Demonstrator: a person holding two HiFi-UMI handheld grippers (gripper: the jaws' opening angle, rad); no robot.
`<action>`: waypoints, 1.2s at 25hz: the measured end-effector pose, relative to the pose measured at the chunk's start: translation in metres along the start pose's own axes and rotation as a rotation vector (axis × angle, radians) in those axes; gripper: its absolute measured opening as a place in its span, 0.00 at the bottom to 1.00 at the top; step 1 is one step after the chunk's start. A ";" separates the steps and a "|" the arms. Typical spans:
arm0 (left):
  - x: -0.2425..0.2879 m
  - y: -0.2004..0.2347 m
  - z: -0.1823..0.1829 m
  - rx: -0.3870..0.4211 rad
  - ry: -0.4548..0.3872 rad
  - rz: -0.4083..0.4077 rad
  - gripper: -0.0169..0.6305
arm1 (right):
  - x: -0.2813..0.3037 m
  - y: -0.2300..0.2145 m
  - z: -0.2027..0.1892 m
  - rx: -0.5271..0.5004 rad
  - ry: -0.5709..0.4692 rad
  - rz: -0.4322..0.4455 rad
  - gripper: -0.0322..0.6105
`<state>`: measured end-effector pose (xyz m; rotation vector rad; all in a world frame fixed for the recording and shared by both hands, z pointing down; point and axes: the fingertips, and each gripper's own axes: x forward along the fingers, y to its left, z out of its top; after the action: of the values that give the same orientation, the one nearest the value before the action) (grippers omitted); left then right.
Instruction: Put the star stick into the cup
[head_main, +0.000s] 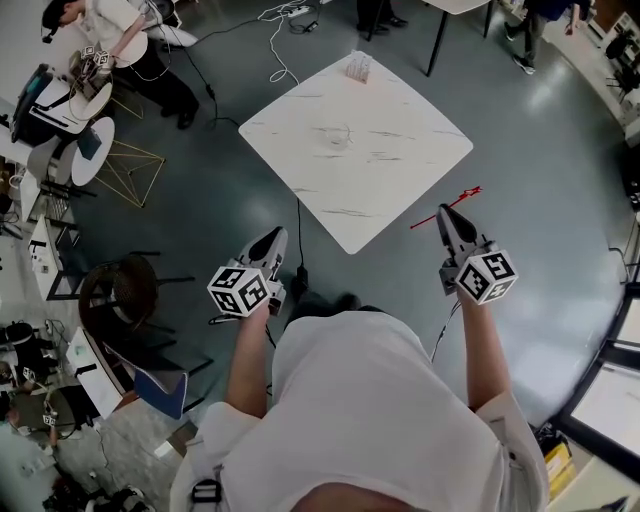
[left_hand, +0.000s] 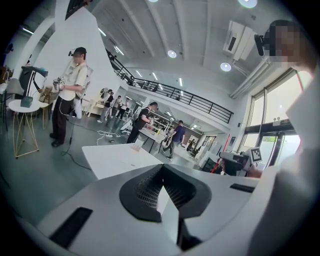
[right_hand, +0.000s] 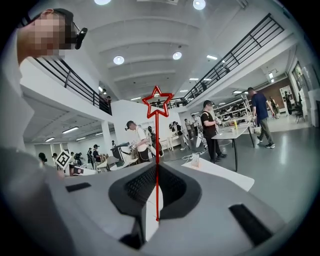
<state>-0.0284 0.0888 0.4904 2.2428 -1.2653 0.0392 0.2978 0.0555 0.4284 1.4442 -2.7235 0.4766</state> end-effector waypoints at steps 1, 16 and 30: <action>0.003 0.000 0.001 0.001 0.001 0.000 0.05 | 0.002 -0.002 -0.001 0.004 0.002 0.001 0.09; 0.028 0.068 0.045 0.008 0.042 -0.055 0.05 | 0.078 0.016 -0.008 0.041 0.017 -0.052 0.09; 0.082 0.153 0.103 0.042 0.137 -0.200 0.05 | 0.165 0.038 -0.010 0.069 0.042 -0.191 0.09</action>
<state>-0.1294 -0.0852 0.4967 2.3487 -0.9724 0.1434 0.1713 -0.0547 0.4550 1.6695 -2.5273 0.5886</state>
